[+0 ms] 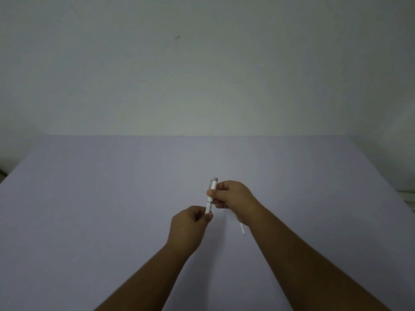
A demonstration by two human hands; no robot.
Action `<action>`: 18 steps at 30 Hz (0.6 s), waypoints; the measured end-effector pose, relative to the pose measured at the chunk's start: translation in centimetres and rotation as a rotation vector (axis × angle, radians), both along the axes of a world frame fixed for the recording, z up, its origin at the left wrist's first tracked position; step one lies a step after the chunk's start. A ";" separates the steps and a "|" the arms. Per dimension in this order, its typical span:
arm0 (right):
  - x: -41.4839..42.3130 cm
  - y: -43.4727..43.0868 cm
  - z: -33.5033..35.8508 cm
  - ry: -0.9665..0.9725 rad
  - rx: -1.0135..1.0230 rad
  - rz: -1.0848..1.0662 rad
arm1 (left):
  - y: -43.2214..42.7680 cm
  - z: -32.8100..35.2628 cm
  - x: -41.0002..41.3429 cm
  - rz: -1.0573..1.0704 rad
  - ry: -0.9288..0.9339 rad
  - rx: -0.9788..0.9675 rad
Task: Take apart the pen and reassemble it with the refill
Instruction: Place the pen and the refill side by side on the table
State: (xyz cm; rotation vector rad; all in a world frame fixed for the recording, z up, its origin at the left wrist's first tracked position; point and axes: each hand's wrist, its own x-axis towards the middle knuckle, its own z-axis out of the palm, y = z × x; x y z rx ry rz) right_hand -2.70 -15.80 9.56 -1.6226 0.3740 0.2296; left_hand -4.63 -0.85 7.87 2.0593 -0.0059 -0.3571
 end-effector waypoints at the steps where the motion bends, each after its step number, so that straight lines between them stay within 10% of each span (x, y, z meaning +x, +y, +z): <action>1: 0.2 -0.3 -0.1 0.011 0.020 -0.012 | 0.1 -0.1 0.4 -0.006 0.032 -0.008; 6: 1.0 -3.8 -2.7 0.083 -0.120 -0.342 | 0.4 -1.6 2.2 0.004 0.163 -0.086; 11: -0.2 -5.0 -7.6 0.265 -0.698 -0.081 | 0.1 -4.9 2.8 0.072 0.286 -0.113; 18: -0.8 -3.8 -10.8 0.351 -0.850 -0.101 | -1.3 -8.5 4.0 0.078 0.302 0.004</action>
